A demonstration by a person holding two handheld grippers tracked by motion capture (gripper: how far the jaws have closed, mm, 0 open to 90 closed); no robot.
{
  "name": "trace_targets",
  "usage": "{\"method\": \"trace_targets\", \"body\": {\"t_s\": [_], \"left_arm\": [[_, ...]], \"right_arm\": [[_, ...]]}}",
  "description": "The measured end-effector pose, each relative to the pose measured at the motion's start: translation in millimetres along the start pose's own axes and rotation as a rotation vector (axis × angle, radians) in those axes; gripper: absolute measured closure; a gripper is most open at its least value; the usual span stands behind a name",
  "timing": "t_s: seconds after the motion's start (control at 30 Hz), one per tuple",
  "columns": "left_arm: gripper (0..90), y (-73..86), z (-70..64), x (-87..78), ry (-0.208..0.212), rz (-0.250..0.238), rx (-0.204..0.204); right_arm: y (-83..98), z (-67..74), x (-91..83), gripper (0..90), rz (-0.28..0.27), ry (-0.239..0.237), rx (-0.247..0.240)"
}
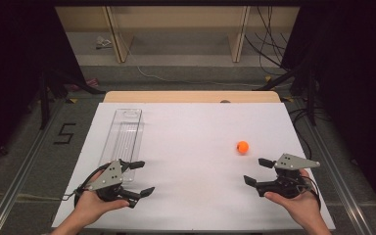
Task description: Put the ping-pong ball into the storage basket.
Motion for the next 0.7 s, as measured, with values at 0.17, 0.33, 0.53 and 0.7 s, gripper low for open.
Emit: {"method": "trace_targets", "body": {"t_s": [0.17,0.33,0.53,0.7], "left_arm": [[16.0,-0.2,-0.4,-0.6,0.003,-0.002,0.0],[16.0,-0.6,-1.3,-0.5,0.007,-0.002,0.004],[16.0,-0.8,-1.1,-0.5,0.006,-0.003,0.005],[15.9,-0.7,-1.1,-0.1,0.005,-0.002,0.006]], "right_arm": [[0.0,-0.9,1.7,16.2,0.003,0.011,-0.001],[-1.2,-3.0,3.5,16.2,-0.003,0.036,0.001],[-3.0,-6.7,7.3,16.2,-0.009,0.058,0.002],[-5.0,-11.0,15.8,16.2,-0.012,0.093,-0.004]]}}
Point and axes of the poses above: each handheld gripper's, and its own axes: x roughly forward along the jaws, y roughly out of its underside, z roughly to its left, the point moved 7 cm from there along x, roughly forward along the jaws, and after that the axes turned 8 degrees about y, right-handed, at the moved point
